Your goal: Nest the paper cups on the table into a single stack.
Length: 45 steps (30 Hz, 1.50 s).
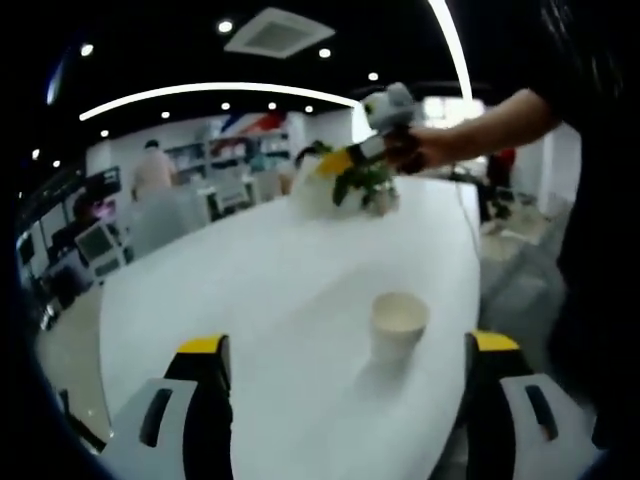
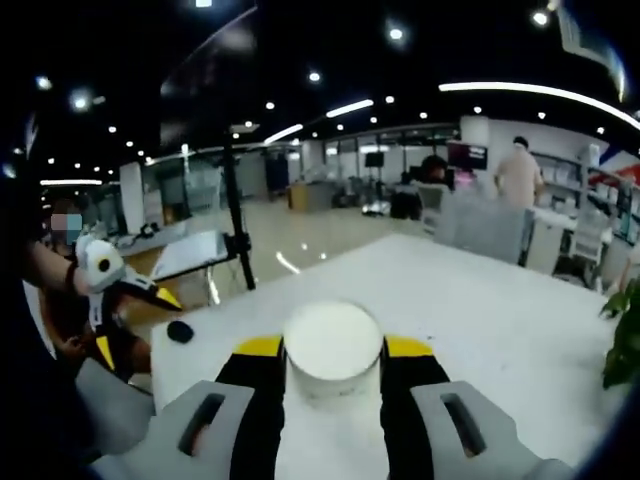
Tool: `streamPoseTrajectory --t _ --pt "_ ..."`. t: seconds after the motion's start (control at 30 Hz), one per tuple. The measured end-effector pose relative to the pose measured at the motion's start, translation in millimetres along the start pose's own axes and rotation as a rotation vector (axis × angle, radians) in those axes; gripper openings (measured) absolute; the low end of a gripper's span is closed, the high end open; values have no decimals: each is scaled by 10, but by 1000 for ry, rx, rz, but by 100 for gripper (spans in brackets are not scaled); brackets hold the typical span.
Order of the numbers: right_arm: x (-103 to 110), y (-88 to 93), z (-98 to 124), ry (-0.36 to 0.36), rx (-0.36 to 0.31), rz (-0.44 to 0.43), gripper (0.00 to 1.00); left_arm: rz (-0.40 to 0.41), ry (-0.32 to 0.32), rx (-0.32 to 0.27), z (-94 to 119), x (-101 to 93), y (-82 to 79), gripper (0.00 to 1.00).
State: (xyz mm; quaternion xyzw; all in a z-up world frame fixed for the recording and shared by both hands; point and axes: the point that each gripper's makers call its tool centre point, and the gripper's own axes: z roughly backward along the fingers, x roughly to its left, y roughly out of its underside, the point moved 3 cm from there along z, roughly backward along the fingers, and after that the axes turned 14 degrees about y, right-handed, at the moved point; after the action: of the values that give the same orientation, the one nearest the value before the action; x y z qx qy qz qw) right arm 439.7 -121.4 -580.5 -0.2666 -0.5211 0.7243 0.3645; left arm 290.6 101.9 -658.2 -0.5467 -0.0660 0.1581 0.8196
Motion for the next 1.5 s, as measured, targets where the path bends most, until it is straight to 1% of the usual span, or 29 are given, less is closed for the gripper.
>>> streamPoseTrajectory --t 0.07,0.23,0.3,0.33,0.43,0.57,0.67,0.8,0.93,1.03,1.17,1.3,1.33,1.37,1.4,1.5 --pt "64 -24 116 -2 -12 -3 33 -5 12 -1 -24 -9 -12 97" --pt "260 -74 426 -3 -42 -41 33 -20 43 -5 -89 -40 -47 97" --pt "326 -77 515 -2 -50 -45 33 -23 52 -14 -104 -51 -65 96" --pt "355 -74 551 -3 -52 -48 33 -14 60 -28 -121 -62 -78 96" --pt "478 -38 670 -7 -54 -44 33 -14 71 -23 -142 -55 -60 96" --pt "578 46 754 -11 -45 -40 33 -14 97 -30 -164 -90 -61 97" --pt "630 100 787 -7 -38 -44 33 -7 110 -41 -177 -116 -77 97" --pt "742 123 829 -13 -47 -90 33 25 130 -95 -203 -170 -166 97" --pt "884 147 838 -30 -56 -120 33 16 157 -74 -238 -234 -162 95" --pt "952 105 843 -40 -73 -147 33 18 173 -65 -244 -271 -156 94" --pt "1037 68 836 -56 -90 -162 33 47 178 -75 -228 -290 -154 92" --pt "1113 76 831 -77 -91 -183 33 89 203 -112 -232 -358 -221 89" --pt "1133 80 831 -81 -91 -188 33 116 221 -168 -240 -397 -318 88" --pt "1150 82 832 -86 -90 -194 33 128 232 -196 -241 -419 -365 87" --pt "1180 83 833 -89 -91 -197 33 134 240 -212 -241 -434 -397 87" --pt "1243 57 839 -107 -97 -215 33 133 245 -202 -275 -462 -430 86"
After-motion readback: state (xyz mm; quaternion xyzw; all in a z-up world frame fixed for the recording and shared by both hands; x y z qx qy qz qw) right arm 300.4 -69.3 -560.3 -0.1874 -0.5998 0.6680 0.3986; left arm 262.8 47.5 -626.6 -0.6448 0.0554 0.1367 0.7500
